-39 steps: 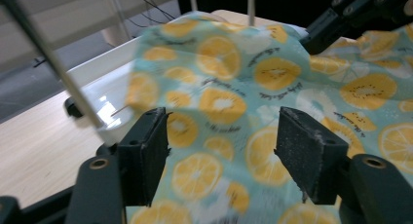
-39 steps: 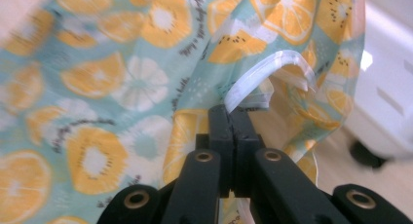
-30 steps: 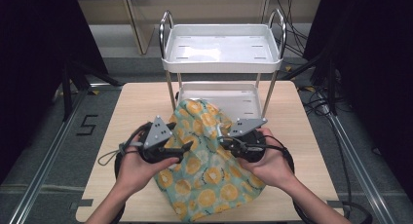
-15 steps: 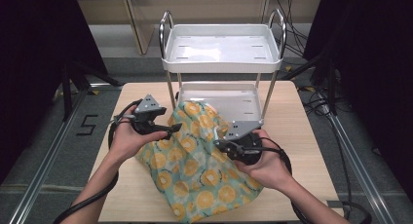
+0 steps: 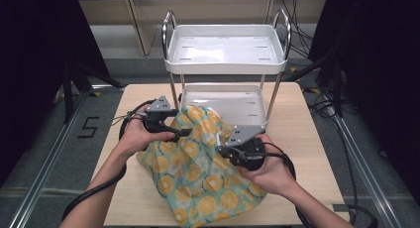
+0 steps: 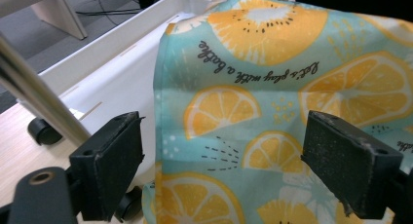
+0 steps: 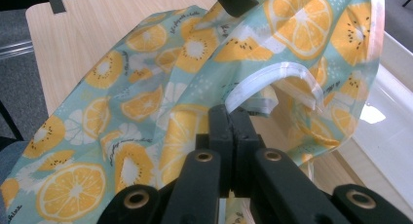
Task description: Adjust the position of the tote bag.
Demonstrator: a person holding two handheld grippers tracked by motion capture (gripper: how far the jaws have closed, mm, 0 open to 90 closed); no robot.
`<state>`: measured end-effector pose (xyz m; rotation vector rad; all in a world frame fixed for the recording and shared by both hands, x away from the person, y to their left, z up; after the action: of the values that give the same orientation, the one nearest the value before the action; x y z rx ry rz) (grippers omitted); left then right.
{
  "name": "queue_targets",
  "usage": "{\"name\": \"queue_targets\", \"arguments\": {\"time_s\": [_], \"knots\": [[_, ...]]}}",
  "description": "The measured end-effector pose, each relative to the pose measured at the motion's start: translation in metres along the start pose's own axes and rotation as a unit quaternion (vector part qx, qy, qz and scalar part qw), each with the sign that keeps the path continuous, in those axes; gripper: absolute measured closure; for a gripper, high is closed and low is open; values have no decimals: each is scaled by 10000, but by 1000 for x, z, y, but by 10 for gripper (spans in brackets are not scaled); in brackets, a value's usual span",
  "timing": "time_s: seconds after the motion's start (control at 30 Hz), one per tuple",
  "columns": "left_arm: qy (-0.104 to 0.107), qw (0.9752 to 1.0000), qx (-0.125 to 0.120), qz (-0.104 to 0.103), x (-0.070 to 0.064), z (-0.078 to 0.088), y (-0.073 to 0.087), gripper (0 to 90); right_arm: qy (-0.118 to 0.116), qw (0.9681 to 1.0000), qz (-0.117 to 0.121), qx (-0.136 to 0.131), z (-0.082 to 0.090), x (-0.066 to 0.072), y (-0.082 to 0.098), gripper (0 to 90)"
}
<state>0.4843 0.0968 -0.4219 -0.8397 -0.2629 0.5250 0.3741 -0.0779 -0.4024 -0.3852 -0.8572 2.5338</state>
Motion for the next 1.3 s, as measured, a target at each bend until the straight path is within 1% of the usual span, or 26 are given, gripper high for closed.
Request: {"name": "queue_targets", "arguments": {"time_s": [0.03,0.07,0.1,0.2,0.23,0.33,0.37,0.47,0.53,0.63,0.67,0.7,0.73,0.77,0.8,0.87,0.9,0.93,1.0,1.03,1.07,1.1,1.13,1.2,1.27,1.3], "knots": [[53,10000,45,-56,0,-2,1,144,-38,10000,36,8,0,0,0,900],[64,9999,77,10,-1,-4,2,146,-43,10000,32,15,0,1,0,900],[100,9998,131,-84,0,-6,2,147,-25,10000,62,1,0,0,0,900],[59,9998,157,-107,0,-9,3,149,-2,10000,-75,-13,-1,2,1,900],[88,9996,184,-182,0,-10,2,149,2,10000,-85,-8,-1,2,1,900],[128,9995,271,-74,-2,-13,2,186,-16,10000,-63,51,-1,2,2,900],[222,9991,335,-135,-4,-14,4,242,-1,10000,-66,37,-1,2,2,900],[263,9983,462,-245,-6,-14,7,453,-4,10000,28,12,-2,2,2,900],[308,9972,570,-379,-8,-12,10,551,-8,10000,75,44,-2,0,3,900],[387,9973,582,-238,-13,-6,13,742,22,9999,-48,91,-2,0,4,900],[411,9975,577,-39,-16,-1,15,817,105,9999,-82,24,-3,-2,3,900],[383,9981,381,-298,-12,7,13,849,147,9998,-107,48,-3,-2,3,900],[383,9981,381,-298,-12,7,13,879,180,9998,-108,52,-3,-3,3,900],[401,9985,285,-252,-13,14,13,889,132,9999,-26,45,-3,-4,2,900],[339,9991,174,-172,-14,29,15,892,191,9998,-47,13,-4,-4,1,900],[247,9995,72,-162,-18,45,18,893,199,9998,-50,61,-3,-5,0,900],[247,9995,72,-162,-18,45,18,894,256,9997,59,11,-4,-7,-2,900],[157,9997,8,-193,-26,64,24,894,349,9994,18,-19,-4,-8,-3,900],[70,9997,-112,-184,-37,81,32,894,463,9988,111,-64,-5,-10,-5,900],[70,9997,-112,-184,-37,81,32,894,456,9988,153,-61,-6,-10,-6,900],[30,9998,-135,-174,-42,88,38,894,456,9988,153,-61,-6,-10,-6,900],[28,9998,-141,-124,-58,101,54,894,488,9987,133,-98,-9,-8,-8,900],[28,9998,-141,-124,-58,101,54,894,488,9987,133,-98,-9,-8,-8,900],[35,9998,-95,-144,-71,109,71,894,501,9981,316,-171,-11,-4,-12,900],[82,10000,-30,12,-85,117,96,894,500,9974,468,-238,-15,5,-18,900],[73,10000,25,-1,-88,118,102,894,487,9970,543,-254,-17,10,-19,900]]}}
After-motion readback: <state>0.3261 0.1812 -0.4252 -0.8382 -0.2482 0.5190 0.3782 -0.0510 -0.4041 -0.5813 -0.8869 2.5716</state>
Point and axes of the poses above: each handheld gripper's, and its own axes: z roughly backward along the jaws, y roughly out of its underside, x roughly to its left, the point moved 8 cm from there along -z, roughly forward along the jaws, and after that the axes turned 8 degrees about x, right-handed, at the moved point
